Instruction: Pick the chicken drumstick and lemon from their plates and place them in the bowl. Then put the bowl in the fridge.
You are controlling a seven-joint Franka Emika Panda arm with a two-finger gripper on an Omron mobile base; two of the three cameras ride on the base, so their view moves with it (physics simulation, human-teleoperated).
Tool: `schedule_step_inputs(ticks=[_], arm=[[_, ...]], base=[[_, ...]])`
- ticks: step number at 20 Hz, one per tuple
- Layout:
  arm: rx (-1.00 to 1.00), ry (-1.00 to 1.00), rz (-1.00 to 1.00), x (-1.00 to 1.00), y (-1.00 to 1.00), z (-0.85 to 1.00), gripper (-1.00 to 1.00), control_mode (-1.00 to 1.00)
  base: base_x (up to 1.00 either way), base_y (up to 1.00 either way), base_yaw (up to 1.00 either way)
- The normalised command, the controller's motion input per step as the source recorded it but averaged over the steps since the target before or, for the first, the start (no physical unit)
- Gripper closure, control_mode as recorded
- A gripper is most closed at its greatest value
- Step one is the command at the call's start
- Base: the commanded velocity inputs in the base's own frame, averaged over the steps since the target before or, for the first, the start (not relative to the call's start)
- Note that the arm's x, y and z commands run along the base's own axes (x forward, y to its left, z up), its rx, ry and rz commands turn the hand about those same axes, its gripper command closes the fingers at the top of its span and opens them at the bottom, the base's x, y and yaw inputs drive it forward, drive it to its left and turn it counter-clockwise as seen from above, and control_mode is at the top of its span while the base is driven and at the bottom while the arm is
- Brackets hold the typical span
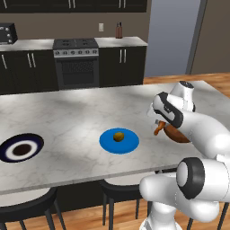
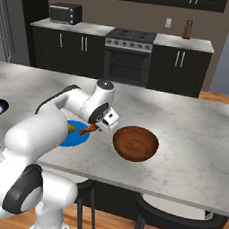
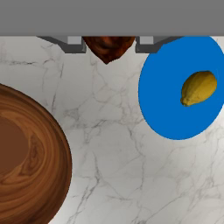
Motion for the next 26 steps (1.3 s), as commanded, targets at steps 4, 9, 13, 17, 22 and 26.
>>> schedule_step_inputs(ticks=[4,9,13,17,22,26], arm=[[0.0,0.0,0.0,0.0,0.0,0.0,1.0,-1.0],[0.0,0.0,0.0,0.0,0.0,0.0,1.0,-1.0],[0.0,0.04,-0.02,0.02,-0.04,0.0,1.0,-1.0],[0.06,0.27,-0.01,0.09,-0.35,0.25,1.0,-1.0],[0.0,0.26,0.0,0.05,-0.49,0.31,1.0,-1.0],[-0.01,0.11,0.0,0.0,-0.49,0.21,1.0,-1.0]], base=[[0.0,0.0,0.0],[0.0,0.0,0.0],[0.0,0.0,0.0],[0.0,0.0,0.0],[0.0,0.0,0.0],[0.0,0.0,0.0]])
